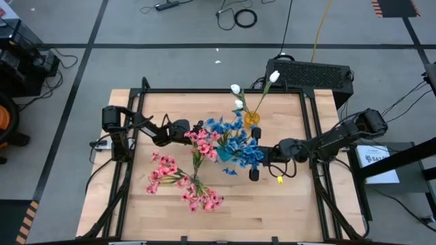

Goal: Sort flowers into vase by color
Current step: Put the blue flowers into the blue vase

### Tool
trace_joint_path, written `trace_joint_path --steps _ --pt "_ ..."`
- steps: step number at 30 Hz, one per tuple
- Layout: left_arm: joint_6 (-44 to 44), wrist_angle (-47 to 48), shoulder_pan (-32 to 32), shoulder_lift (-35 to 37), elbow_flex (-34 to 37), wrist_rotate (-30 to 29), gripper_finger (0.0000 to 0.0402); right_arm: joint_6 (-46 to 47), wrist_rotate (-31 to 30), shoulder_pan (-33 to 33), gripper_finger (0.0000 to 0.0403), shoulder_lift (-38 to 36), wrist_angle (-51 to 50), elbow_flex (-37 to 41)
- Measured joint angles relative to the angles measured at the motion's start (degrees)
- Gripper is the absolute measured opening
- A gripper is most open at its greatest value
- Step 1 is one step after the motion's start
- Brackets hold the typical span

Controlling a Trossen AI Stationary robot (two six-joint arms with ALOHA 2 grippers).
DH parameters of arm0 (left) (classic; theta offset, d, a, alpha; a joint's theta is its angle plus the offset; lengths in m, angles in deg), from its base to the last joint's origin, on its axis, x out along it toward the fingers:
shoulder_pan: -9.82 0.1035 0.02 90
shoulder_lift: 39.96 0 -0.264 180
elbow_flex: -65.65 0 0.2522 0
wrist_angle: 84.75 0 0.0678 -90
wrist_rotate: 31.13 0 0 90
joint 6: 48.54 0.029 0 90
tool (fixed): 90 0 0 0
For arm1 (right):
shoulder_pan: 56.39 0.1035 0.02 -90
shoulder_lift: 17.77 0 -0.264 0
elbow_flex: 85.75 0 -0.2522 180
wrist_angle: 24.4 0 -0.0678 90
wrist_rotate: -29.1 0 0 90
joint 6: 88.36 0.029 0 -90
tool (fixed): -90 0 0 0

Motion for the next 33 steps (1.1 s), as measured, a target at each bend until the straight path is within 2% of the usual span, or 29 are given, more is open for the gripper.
trace_joint_path --steps 17,21,33 --pt "0.0 0.0 0.0 0.0 0.0 0.0 0.0248 0.4 0.0 -1.7 0.0008 0.0 -5.0 0.0" --pt "0.0 0.0 0.0 0.0 0.0 0.0 0.0248 0.5 -0.5 -1.7 0.0035 0.0 -5.0 0.0" --pt "0.0 0.1 0.0 0.0 0.0 0.0 0.0248 0.6 -0.9 0.0 0.0158 0.0 -6.3 0.0"
